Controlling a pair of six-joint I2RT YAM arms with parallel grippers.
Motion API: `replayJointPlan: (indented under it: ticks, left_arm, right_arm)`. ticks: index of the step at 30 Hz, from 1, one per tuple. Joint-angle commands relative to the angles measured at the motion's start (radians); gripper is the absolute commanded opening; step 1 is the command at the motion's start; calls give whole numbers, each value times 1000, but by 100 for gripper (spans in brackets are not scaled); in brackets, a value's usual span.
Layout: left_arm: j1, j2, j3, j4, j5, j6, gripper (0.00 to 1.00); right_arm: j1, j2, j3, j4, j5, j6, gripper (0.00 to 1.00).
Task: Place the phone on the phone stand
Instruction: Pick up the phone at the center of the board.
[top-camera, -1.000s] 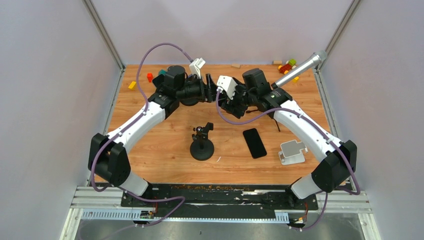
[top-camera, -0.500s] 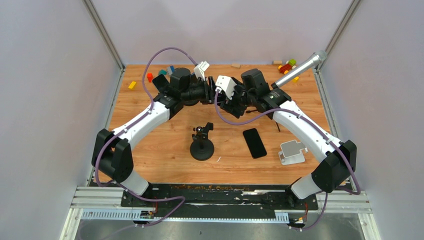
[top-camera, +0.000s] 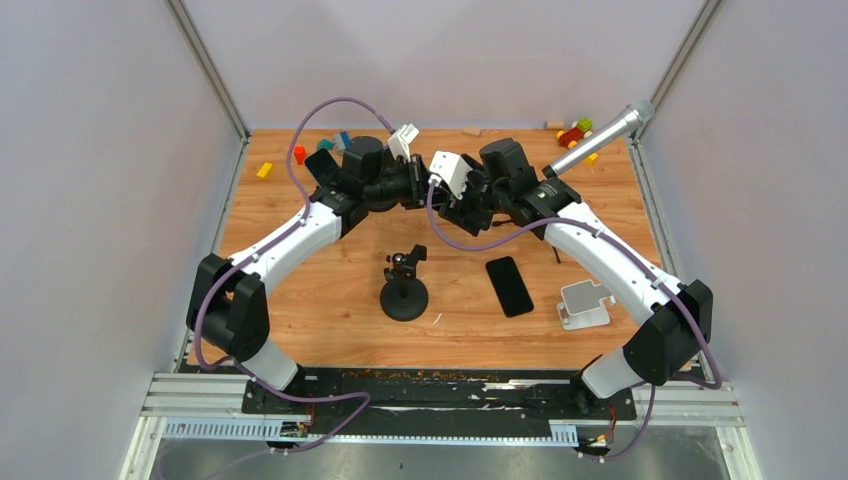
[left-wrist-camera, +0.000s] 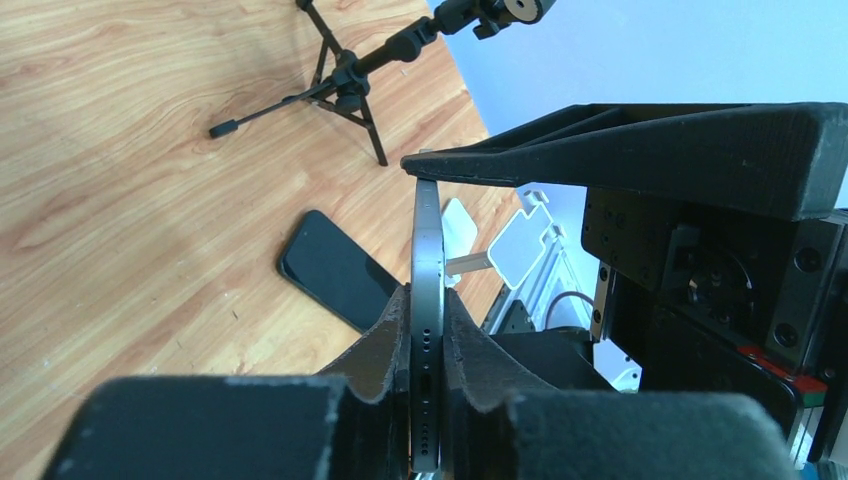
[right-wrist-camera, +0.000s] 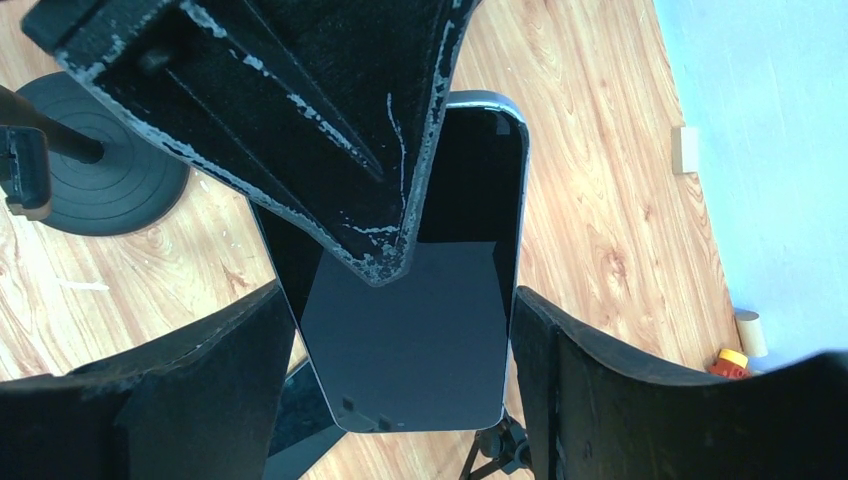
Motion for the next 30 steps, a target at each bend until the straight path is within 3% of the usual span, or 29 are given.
replayJointPlan:
  ticks: [1,5,9,12,20,27,30]
  left_arm:
    - [-7,-12,5,65,23,-23,2]
    - [-3,-39,-2,87,22,-18,0]
    - [15,-78,-25,154,29,-15,0]
    - [34,-104,-42,193,34,-12,0]
    - [126,-180,-141,417,101,-63,0]
    - [145,-228,-244,741,164,-156,0]
    - [145,-249,-278,837,166,-171,0]
  right_arm:
    - [17,-18,29,76,12,13,23]
    - [16,-33,15,76,19,25,42]
    - [16,-57,-15,76,16,46,77]
    - [14,-82,-40,75,-3,65,93]
    - [-91,-177,-46,75,-192,200,100]
    - [-295,-188,-42,137,-555,395,99]
    - [-325,-173,-62,179,-689,440,98]
